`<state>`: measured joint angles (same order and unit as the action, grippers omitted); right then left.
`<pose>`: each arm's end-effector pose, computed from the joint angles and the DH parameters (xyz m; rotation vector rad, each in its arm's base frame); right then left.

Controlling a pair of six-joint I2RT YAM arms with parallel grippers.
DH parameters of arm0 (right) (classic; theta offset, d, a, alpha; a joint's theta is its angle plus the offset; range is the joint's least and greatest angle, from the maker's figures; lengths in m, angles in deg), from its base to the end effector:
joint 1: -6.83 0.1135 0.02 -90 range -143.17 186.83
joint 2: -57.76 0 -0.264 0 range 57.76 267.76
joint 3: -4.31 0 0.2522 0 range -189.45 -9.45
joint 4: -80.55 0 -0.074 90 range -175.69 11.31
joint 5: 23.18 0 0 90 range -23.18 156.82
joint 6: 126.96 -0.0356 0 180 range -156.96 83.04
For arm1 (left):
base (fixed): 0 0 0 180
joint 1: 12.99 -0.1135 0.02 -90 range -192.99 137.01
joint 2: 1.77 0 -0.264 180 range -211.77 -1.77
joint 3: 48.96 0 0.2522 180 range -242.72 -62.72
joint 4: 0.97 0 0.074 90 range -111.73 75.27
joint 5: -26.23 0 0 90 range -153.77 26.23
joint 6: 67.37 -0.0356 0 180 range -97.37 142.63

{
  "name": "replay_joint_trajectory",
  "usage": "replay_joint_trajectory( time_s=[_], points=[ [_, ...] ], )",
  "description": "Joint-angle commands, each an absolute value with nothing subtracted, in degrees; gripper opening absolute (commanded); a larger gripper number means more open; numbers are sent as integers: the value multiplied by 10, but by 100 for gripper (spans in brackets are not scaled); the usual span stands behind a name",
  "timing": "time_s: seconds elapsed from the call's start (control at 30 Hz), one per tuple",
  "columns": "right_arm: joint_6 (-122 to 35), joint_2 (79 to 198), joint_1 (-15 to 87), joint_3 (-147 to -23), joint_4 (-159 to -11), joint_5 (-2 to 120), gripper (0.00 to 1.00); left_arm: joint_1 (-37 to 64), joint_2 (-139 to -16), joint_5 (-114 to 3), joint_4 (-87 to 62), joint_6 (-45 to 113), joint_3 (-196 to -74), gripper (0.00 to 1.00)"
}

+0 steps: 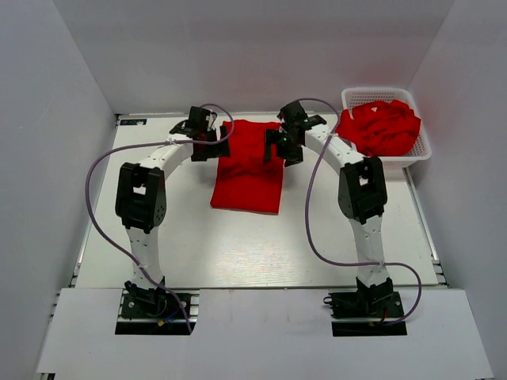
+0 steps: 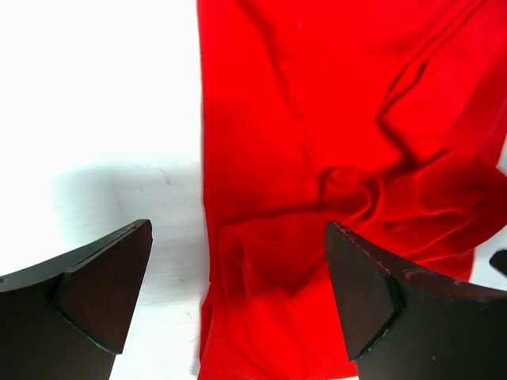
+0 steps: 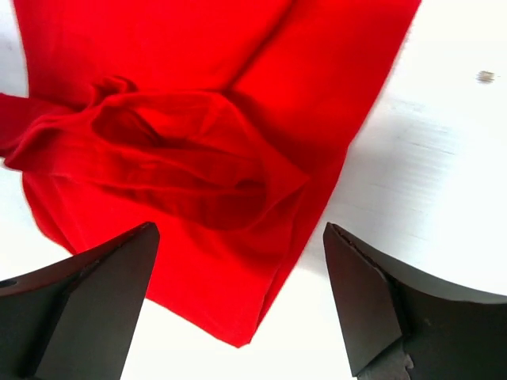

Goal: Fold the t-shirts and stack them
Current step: Fold the folded rectangular tshirt in 1/3 of the way

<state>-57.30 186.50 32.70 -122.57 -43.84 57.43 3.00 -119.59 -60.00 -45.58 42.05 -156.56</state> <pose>0.4437 0.2216 0.2192 -0.1904 2.6318 0.5013 0.4363 -0.1274 0.2127 -0.0499 2.5567 -0.3266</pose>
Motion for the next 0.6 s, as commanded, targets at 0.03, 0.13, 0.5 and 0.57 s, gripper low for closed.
replay_joint_trajectory(
  time_s=[0.03,0.13,0.5,0.57],
  points=[
    [-559,1773,325,-1185,-454,593,90,24,-1137,-618,-470,421,-1580,100],
    [-558,1743,328,-1135,-458,600,90,19,-1098,-613,-465,421,-1554,100],
    [-526,1686,356,-1030,-510,501,90,55,-1028,-390,-363,354,-1389,100],
    [-529,1701,359,-1031,-529,483,90,60,-1053,-384,-356,354,-1394,100]
  ],
)
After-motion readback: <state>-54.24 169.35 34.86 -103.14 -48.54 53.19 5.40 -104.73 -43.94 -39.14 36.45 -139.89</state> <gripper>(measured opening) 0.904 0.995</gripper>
